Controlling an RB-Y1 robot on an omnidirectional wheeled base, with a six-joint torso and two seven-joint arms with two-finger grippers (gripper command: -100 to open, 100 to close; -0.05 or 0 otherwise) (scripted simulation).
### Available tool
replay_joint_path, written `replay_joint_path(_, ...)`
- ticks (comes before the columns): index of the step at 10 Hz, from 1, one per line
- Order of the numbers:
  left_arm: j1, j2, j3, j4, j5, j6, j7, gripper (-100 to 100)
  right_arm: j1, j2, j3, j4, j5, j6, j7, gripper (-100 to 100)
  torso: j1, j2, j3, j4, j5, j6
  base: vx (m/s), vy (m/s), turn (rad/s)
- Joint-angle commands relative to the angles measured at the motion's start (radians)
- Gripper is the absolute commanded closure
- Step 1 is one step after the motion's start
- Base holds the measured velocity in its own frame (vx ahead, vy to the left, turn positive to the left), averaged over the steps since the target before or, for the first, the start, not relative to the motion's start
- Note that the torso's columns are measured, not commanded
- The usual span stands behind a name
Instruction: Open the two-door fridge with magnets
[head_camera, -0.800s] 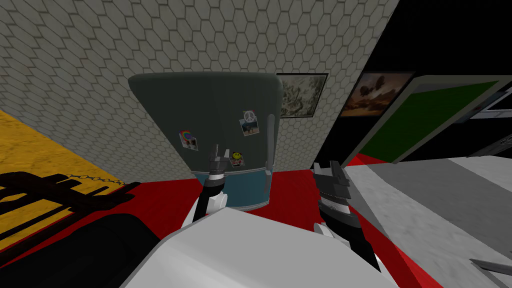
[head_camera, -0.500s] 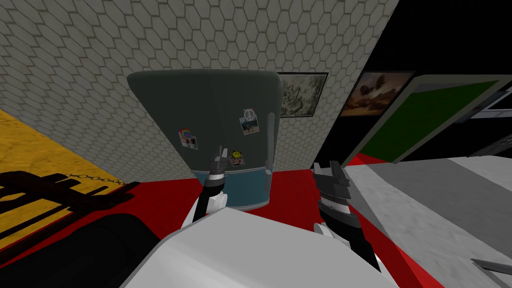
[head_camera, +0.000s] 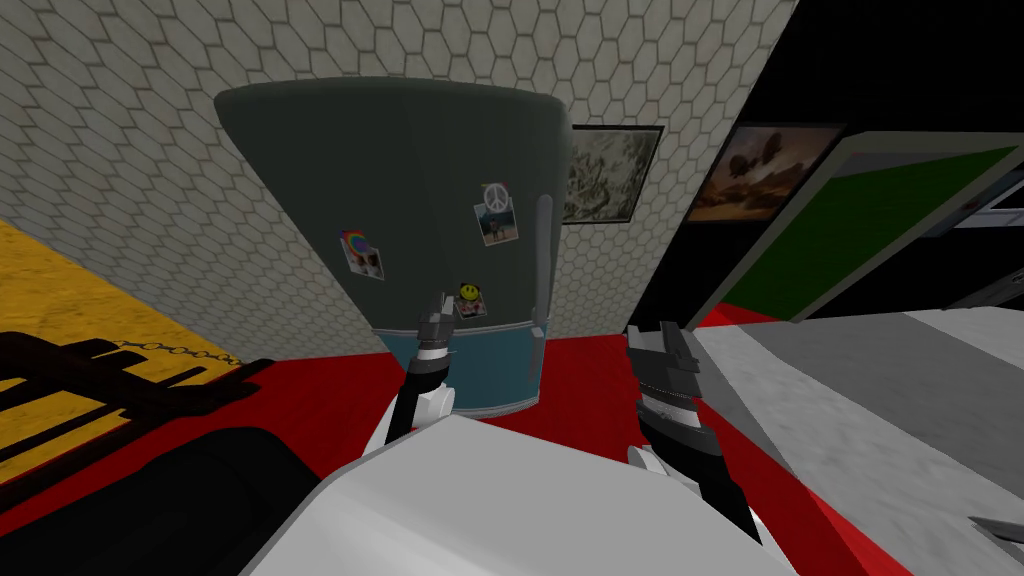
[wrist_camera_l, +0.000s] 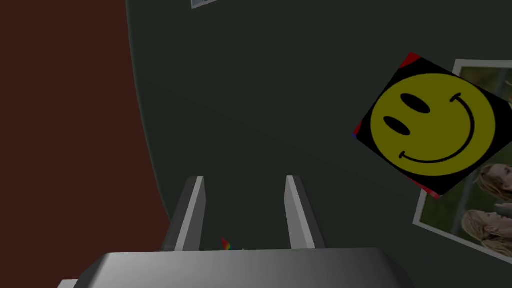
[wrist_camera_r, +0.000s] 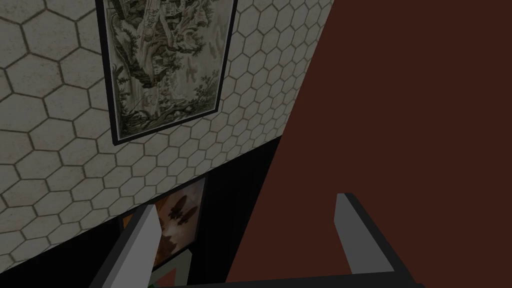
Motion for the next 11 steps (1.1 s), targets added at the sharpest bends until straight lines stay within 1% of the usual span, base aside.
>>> replay_joint_path(1,0.0,0.0,0.0,0.0,0.0,0.0,0.0,0,0.0,0.0,0.0,0.0,0.0,0.0,0.0,0,0.0,0.074,-0.148,0.074,0.0,0.0,0.0,0.0,0.0)
replay_joint_path(2,-0.002,0.034,0.001,0.009,0.001,-0.005,-0.001,-100,0.0,0.0,0.0,0.0,0.0,0.0,0.0,0,0.0,0.148,-0.295,0.148,0.0,0.0,0.016,-0.025,0.017)
replay_joint_path(3,-0.004,0.057,0.003,0.018,0.002,-0.009,-0.002,-100,0.0,0.0,0.0,0.0,0.0,0.0,0.0,0,-0.001,0.181,-0.364,0.18,0.0,0.0,0.014,-0.045,0.028)
replay_joint_path(5,-0.01,0.095,0.006,0.043,0.004,-0.021,-0.004,-100,0.0,0.0,0.0,0.0,0.0,0.0,0.0,0,-0.002,0.192,-0.389,0.193,-0.001,0.0,0.03,-0.079,0.035)
replay_joint_path(6,-0.016,0.121,0.011,0.073,0.007,-0.036,-0.007,-100,0.0,0.0,0.0,0.0,0.0,0.0,0.0,0,-0.002,0.192,-0.39,0.194,-0.001,0.0,0.054,-0.129,0.076)
replay_joint_path(8,-0.024,0.137,0.016,0.107,0.01,-0.052,-0.01,-100,0.0,0.0,0.0,0.0,0.0,0.0,0.0,0,-0.003,0.193,-0.39,0.194,-0.001,0.0,0.05,-0.156,0.047)
replay_joint_path(10,-0.032,0.144,0.021,0.142,0.014,-0.068,-0.013,-100,0.0,0.0,0.0,0.0,0.0,0.0,0.0,0,0.001,0.195,-0.389,0.195,0.0,0.0,0.045,-0.13,0.054)
replay_joint_path(11,-0.039,0.144,0.027,0.177,0.017,-0.085,-0.016,-100,0.0,0.0,0.0,0.0,0.0,0.0,0.0,0,0.002,0.194,-0.389,0.195,0.001,0.0,0.058,-0.165,0.06)
